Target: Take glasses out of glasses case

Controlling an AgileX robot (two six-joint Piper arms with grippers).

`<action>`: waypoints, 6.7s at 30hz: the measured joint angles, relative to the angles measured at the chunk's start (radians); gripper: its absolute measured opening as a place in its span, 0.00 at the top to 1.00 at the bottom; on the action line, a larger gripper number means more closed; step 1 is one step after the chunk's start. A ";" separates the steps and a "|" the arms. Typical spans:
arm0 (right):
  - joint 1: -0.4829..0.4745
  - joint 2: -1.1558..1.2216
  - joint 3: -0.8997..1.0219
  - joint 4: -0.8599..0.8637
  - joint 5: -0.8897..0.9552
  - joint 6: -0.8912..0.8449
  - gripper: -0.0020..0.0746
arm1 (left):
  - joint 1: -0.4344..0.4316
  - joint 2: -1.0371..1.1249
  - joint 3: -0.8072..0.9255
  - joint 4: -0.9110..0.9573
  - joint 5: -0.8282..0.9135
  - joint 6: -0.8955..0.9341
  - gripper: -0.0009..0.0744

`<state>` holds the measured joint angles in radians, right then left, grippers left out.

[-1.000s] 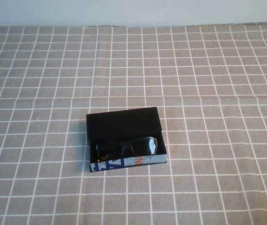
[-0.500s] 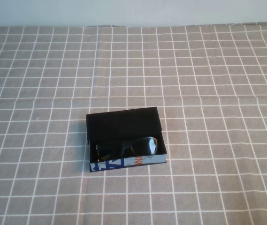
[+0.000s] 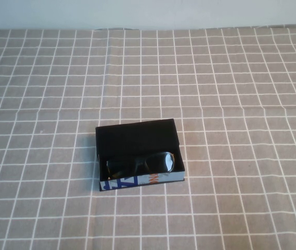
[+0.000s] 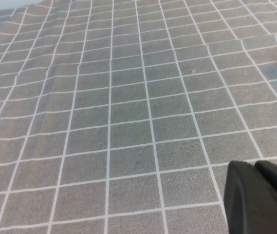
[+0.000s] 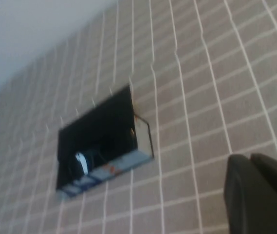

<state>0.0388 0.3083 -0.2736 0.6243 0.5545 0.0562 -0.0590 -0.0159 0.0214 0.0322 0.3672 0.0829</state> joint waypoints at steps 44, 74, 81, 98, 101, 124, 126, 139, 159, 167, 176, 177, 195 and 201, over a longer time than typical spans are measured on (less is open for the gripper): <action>0.632 1.775 -1.617 -0.365 0.656 -1.067 0.51 | 0.000 0.000 0.000 0.000 0.000 0.000 0.99; 0.636 1.920 -1.662 -0.412 0.634 -1.109 0.53 | 0.000 0.000 0.000 0.000 0.000 0.000 0.99; 0.636 1.937 -1.662 -0.416 0.638 -1.109 0.55 | 0.000 0.000 0.000 0.000 0.000 0.000 0.99; 0.636 1.842 -1.791 -0.462 0.668 -0.862 0.89 | 0.000 0.000 0.000 0.000 0.000 0.000 0.99; 0.636 1.783 -1.795 -0.473 0.675 -0.673 0.89 | 0.000 0.000 0.000 0.000 0.000 0.000 0.99; 0.541 1.162 -0.918 -0.680 0.466 0.291 0.89 | 0.000 0.000 0.000 0.000 0.000 0.000 0.99; 0.498 1.151 -0.858 -0.633 0.431 0.307 0.89 | 0.000 0.000 0.000 0.000 0.000 0.000 0.99; 0.378 1.163 -0.674 -0.316 0.200 0.146 0.89 | 0.000 0.000 0.000 0.000 0.000 0.000 0.99; 0.378 1.351 -0.674 -0.364 0.158 0.143 0.71 | 0.000 0.000 0.000 0.000 0.000 0.000 0.99; 0.378 1.351 -0.674 -0.399 0.162 0.145 0.52 | 0.000 0.000 0.000 0.000 0.000 0.000 0.99; 0.378 1.177 -0.676 -0.420 0.270 0.109 0.89 | 0.000 0.000 0.000 0.000 0.000 0.000 0.99; 0.378 1.139 -0.676 -0.425 0.284 0.105 0.93 | 0.000 0.000 0.000 0.000 0.000 0.000 0.99; 0.378 0.541 -0.619 -0.581 0.477 0.068 0.99 | 0.000 0.000 0.000 0.000 0.000 0.000 0.99; 0.302 0.480 -0.515 -0.635 0.297 0.044 0.99 | 0.000 0.000 0.000 0.000 0.000 0.000 0.99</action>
<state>0.3406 0.7884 -0.7883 -0.0108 0.8519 0.0998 -0.0590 -0.0159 0.0214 0.0322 0.3672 0.0829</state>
